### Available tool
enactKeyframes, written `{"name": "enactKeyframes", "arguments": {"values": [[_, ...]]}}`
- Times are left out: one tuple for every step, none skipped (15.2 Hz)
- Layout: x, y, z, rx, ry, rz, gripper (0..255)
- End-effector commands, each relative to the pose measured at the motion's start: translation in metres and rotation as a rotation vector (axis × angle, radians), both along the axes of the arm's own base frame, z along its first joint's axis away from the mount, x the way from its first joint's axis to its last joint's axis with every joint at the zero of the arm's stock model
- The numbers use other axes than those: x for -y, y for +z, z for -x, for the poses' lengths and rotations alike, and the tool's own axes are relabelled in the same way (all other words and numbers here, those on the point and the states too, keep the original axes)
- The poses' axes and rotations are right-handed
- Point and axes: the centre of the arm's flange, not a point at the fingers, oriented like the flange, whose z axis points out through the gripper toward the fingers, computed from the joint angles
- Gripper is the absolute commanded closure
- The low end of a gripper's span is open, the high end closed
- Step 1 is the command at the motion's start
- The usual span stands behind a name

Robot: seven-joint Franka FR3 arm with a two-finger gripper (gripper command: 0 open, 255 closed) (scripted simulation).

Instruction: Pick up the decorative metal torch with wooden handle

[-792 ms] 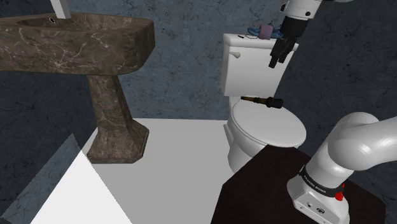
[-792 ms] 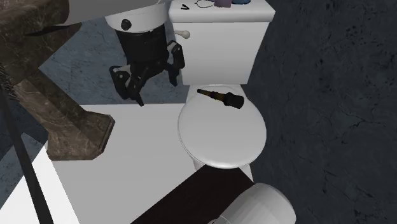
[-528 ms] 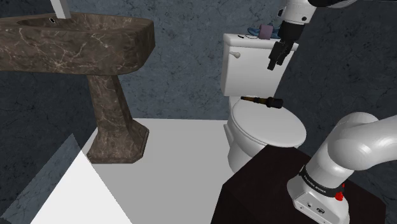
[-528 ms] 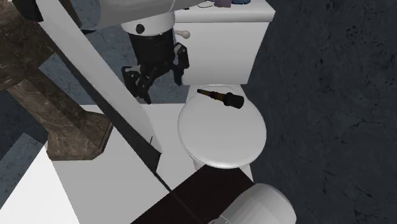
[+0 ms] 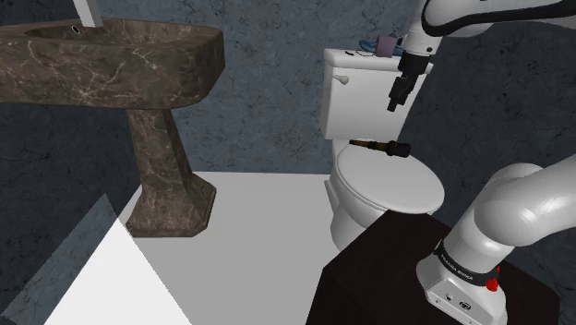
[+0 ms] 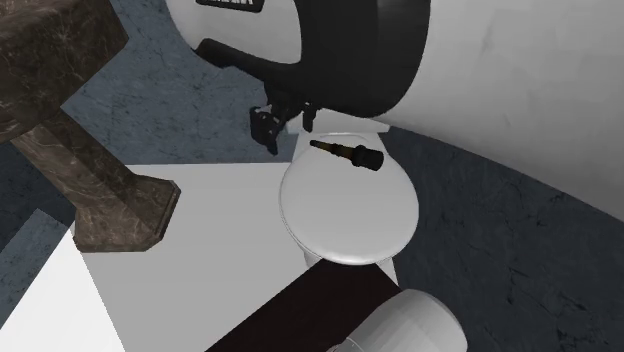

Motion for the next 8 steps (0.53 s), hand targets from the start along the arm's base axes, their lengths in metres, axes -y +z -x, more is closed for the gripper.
{"name": "enactKeyframes", "arguments": {"values": [[0.022, -0.017, -0.011, -0.012, 0.011, -0.004, 0], [0.032, -0.024, -0.016, -0.017, 0.016, -0.007, 0], [0.042, -0.032, -0.021, -0.023, 0.021, -0.009, 0], [0.052, -0.04, -0.026, -0.029, 0.026, -0.012, 0], [0.063, -0.048, -0.03, -0.035, 0.031, -0.014, 0], [0.073, -0.056, -0.035, -0.04, 0.036, -0.017, 0], [0.083, -0.063, -0.04, -0.046, 0.041, -0.019, 0], [0.093, -0.071, -0.045, -0.052, 0.046, -0.022, 0]]}}
